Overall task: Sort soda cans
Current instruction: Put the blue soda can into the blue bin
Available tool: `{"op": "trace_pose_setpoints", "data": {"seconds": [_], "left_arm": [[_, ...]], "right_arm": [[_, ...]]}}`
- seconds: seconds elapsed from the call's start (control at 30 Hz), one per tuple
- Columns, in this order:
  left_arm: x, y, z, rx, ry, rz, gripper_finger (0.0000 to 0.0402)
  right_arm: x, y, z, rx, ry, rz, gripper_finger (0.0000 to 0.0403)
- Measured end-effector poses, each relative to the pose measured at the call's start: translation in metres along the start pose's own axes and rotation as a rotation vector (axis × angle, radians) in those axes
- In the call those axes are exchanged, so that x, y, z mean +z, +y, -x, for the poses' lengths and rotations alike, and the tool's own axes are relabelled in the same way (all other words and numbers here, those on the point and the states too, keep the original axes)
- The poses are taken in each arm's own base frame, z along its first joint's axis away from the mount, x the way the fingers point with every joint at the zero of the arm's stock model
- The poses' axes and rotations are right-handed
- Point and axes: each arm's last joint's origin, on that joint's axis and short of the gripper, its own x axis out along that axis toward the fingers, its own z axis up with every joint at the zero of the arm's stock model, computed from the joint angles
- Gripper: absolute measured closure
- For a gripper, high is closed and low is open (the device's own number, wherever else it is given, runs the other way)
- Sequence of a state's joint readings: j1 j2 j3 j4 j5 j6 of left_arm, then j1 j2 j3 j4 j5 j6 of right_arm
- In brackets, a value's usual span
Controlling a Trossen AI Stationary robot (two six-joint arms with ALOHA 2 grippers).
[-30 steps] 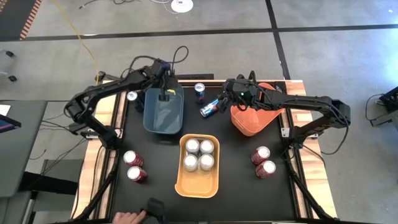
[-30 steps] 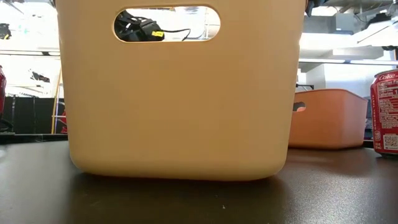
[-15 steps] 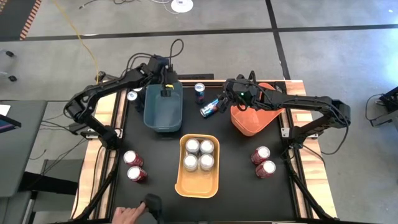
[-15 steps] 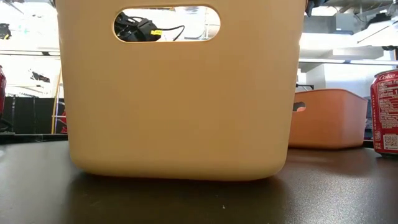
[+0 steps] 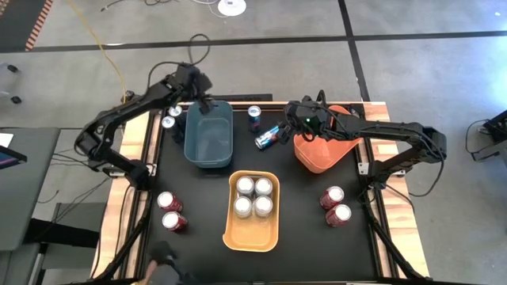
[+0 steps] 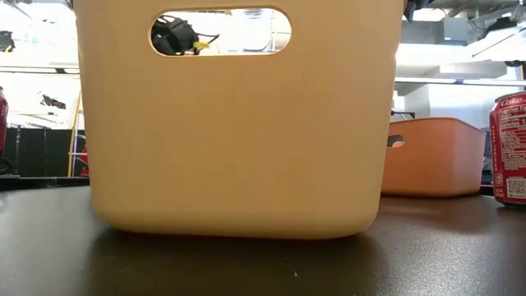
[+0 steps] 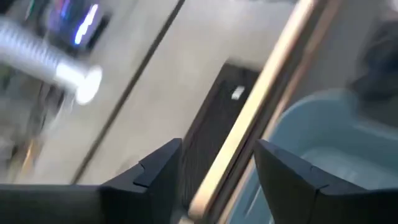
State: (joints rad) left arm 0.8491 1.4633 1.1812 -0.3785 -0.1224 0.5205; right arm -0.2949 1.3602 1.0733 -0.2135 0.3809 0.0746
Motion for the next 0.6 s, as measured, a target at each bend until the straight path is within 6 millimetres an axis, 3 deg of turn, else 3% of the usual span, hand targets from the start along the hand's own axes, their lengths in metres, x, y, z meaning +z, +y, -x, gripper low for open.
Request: {"op": "trace_pose_setpoints", "data": {"seconds": [0.13,0.23,0.6], "left_arm": [[-0.018,0.007,0.005,0.126,0.209,0.148,0.0176],[-0.029,0.008,0.012,0.121,0.357,0.207,0.0150],[-0.027,0.019,0.038,0.088,0.525,0.283,0.0015]], "right_arm": [[0.000,0.000,0.000,0.000,0.002,-0.003,0.0122],[0.000,-0.001,0.000,-0.002,0.002,-0.005,0.0122],[0.001,0.000,0.000,0.019,-0.013,-0.022,0.0122]]}}
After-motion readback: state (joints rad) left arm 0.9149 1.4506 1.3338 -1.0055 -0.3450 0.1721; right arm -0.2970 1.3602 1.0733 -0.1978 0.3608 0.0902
